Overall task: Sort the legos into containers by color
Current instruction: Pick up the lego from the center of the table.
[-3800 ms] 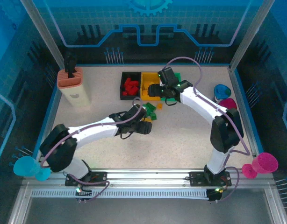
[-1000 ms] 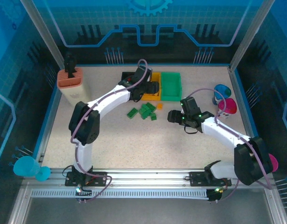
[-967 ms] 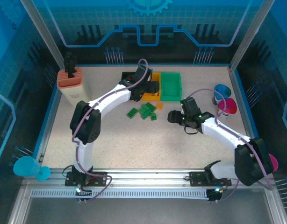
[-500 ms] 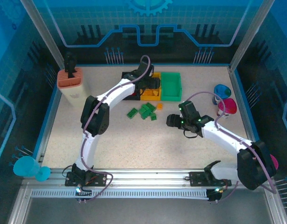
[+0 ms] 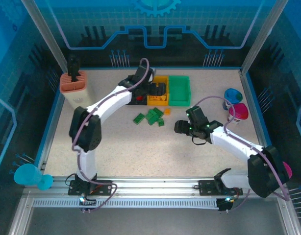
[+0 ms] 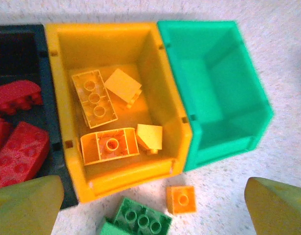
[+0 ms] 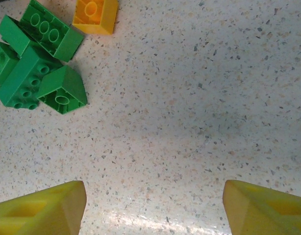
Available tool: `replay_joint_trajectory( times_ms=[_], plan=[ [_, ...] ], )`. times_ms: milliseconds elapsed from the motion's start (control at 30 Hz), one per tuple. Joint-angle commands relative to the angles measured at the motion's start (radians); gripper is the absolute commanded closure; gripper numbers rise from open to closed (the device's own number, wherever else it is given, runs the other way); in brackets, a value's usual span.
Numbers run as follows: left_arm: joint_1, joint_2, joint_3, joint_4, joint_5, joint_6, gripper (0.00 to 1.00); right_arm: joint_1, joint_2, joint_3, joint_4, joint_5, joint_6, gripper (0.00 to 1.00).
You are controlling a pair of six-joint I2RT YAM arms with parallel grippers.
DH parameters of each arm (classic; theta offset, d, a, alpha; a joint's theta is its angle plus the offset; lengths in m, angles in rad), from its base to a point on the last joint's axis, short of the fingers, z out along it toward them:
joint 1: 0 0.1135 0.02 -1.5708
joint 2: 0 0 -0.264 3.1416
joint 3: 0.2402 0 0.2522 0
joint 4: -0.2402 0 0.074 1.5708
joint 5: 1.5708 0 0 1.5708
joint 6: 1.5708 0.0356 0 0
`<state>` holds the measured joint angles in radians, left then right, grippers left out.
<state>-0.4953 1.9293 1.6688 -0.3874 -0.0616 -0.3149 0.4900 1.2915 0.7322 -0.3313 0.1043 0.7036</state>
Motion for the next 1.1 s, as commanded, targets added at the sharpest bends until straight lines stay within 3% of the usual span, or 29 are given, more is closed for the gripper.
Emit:
replay_joint_trajectory(
  times_ms=[0,533,800,1067],
  plan=[
    [0.0,-0.163,-0.103,0.091,0.02,-0.018,0.04,0.009,0.04,0.065,0.009,0.014,-0.004,0.26],
    [-0.001,-0.641,-0.63,0.114,-0.05,-0.047,0.13,0.005,0.459,0.463,-0.024,0.03,-0.045,0.35],
    [-0.001,-0.738,-0.756,0.087,-0.081,-0.062,0.13,0.011,0.633,0.638,-0.107,0.075,-0.002,0.36],
    [0.0,-0.783,-0.812,0.084,-0.094,-0.068,0.14,0.025,0.713,0.699,-0.129,0.114,0.04,0.42]
  ],
)
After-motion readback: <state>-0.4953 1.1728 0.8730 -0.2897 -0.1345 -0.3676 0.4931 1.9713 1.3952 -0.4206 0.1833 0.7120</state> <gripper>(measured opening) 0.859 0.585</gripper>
